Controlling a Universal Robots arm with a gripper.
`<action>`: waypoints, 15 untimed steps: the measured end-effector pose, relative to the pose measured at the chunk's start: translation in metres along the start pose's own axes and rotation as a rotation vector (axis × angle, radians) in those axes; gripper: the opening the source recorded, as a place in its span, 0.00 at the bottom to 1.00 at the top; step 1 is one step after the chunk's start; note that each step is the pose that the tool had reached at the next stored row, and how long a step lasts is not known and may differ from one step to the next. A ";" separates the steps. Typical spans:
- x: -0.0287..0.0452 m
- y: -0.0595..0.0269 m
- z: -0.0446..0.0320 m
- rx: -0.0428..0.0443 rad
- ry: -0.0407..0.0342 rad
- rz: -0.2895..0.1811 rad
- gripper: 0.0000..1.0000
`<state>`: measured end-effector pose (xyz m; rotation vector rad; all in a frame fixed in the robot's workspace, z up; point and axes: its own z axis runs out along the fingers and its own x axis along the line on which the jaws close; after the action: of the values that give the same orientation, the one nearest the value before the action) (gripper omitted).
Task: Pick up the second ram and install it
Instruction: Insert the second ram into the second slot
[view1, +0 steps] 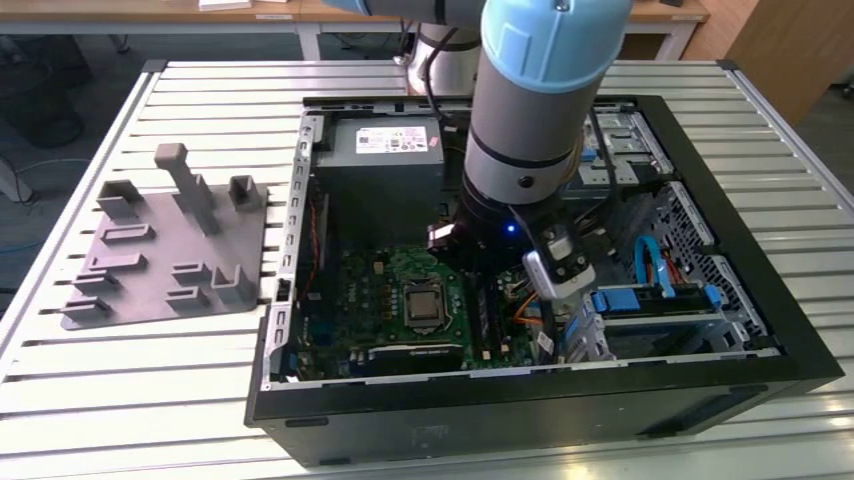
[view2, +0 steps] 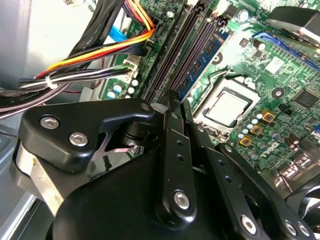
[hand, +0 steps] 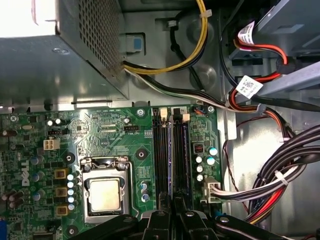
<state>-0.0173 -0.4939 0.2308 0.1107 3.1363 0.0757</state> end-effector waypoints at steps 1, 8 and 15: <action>0.0007 -0.0001 0.0005 0.0001 -0.0001 0.002 0.14; 0.0027 -0.0003 0.0027 -0.0001 -0.0001 0.001 0.14; 0.0034 -0.0010 0.0049 0.0002 0.0014 -0.030 0.14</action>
<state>-0.0207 -0.4944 0.2259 0.0640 3.1383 0.0753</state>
